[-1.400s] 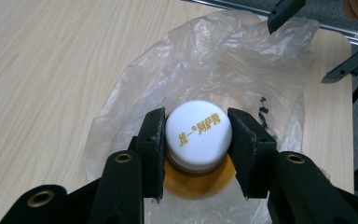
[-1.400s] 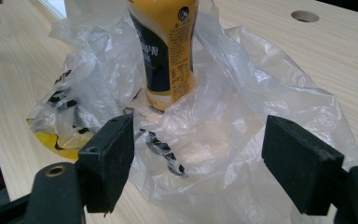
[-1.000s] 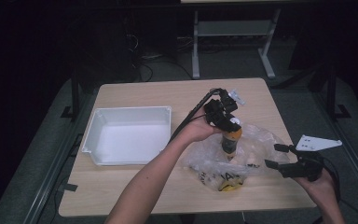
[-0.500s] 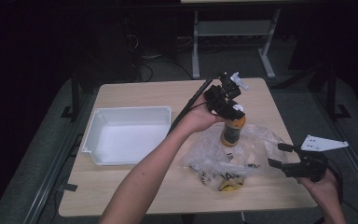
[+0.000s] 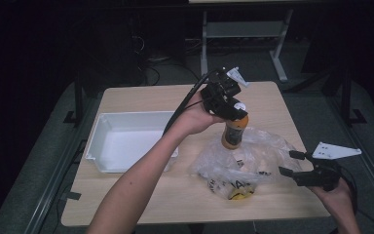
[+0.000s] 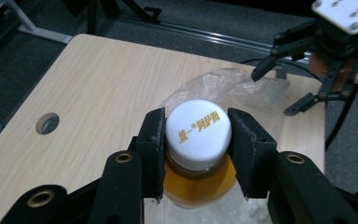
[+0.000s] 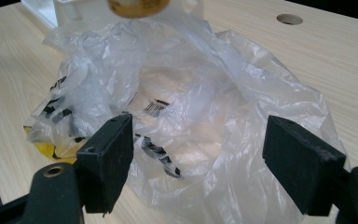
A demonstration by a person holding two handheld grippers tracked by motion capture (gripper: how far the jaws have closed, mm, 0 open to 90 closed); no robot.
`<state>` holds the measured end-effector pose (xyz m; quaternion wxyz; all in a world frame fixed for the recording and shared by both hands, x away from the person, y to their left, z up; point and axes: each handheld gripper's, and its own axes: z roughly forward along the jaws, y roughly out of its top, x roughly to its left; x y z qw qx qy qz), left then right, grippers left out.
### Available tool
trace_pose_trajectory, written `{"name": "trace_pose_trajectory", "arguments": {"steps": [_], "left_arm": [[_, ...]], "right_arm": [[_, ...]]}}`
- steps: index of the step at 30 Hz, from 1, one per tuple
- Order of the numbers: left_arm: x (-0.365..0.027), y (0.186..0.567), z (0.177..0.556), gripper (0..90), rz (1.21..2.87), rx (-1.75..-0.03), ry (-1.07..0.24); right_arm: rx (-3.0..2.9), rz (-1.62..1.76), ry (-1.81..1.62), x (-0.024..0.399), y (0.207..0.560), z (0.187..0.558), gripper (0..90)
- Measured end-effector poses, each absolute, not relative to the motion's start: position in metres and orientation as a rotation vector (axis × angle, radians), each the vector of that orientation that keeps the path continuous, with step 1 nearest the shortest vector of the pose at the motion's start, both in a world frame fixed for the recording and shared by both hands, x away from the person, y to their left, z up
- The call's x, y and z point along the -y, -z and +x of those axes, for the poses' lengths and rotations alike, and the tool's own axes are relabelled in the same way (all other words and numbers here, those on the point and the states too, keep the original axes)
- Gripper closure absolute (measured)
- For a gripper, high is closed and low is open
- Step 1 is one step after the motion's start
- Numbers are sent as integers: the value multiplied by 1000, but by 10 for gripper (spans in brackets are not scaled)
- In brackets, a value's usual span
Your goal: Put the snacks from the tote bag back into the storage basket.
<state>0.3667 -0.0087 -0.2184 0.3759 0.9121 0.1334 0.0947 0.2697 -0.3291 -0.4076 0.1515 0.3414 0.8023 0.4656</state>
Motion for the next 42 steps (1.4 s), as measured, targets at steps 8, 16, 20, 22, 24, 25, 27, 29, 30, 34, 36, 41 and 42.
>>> {"name": "trace_pose_trajectory", "arguments": {"steps": [8, 16, 20, 22, 24, 25, 27, 29, 30, 34, 36, 41, 42], "left_arm": [[-12, 207, 362, 593, 2348, -353, -266], [-38, 200, 360, 592, 2342, -367, -293], [-48, 201, 360, 592, 2353, -380, -295], [-55, 199, 360, 592, 2356, -383, -295], [-61, 198, 361, 592, 2352, -392, -301], [-67, 196, 361, 592, 2354, -402, -314], [-74, 195, 360, 592, 2349, -415, -329], [-83, 195, 360, 592, 2349, -435, -337], [-83, 195, 360, 592, 2349, -435, -337], [-98, 198, 360, 592, 2358, -472, -351], [-105, 199, 360, 592, 2358, -481, -365], [-130, 204, 359, 592, 2337, -532, -371], [-130, 204, 359, 592, 2337, -532, -371]], "right_arm": [[-2307, 970, -1333, 325, 407, 272, 238], [-2293, 971, -1329, 323, 405, 271, 238], [-2289, 969, -1327, 323, 404, 271, 238], [-2290, 966, -1325, 321, 403, 271, 238], [-2290, 967, -1326, 320, 403, 269, 238], [-2289, 968, -1319, 320, 403, 269, 238], [-2286, 969, -1317, 320, 403, 268, 238], [-2280, 969, -1325, 320, 402, 267, 237], [-2280, 969, -1325, 320, 402, 267, 237], [-2284, 967, -1322, 318, 402, 267, 237], [-2288, 963, -1320, 316, 402, 267, 237], [-2287, 959, -1321, 315, 403, 266, 237], [-2287, 959, -1321, 315, 403, 266, 237]]}}
